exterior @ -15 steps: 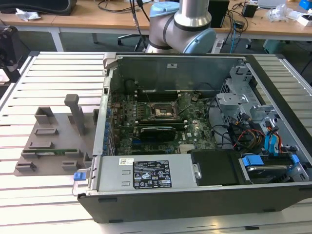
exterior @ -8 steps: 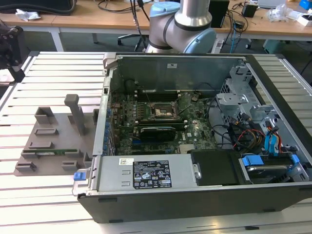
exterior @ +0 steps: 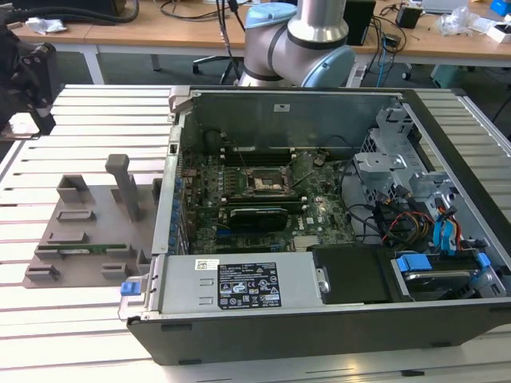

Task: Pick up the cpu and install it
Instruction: 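Pick up the cpu and move it towards the insertion slot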

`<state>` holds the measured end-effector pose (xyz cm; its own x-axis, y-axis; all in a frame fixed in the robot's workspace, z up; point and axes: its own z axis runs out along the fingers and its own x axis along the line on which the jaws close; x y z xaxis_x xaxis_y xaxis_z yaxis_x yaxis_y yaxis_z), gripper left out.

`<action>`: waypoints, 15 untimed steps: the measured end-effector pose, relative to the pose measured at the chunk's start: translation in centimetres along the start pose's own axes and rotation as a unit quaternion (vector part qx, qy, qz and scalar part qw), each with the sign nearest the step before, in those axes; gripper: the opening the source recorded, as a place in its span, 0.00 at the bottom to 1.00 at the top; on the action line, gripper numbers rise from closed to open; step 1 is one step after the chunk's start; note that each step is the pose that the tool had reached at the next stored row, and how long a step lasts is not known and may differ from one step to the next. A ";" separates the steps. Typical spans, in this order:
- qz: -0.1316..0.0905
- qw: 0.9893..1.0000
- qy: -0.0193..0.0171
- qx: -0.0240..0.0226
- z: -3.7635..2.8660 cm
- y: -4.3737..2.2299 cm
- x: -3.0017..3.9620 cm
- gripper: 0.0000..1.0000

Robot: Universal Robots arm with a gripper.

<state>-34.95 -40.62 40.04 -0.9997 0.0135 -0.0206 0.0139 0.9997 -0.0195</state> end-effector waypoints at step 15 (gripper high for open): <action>0.000 1.000 0.000 0.000 0.06 0.05 -1.81 0.55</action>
<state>-33.14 -40.60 40.02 -0.9997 0.0135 -0.0207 0.0139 0.9997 -0.0205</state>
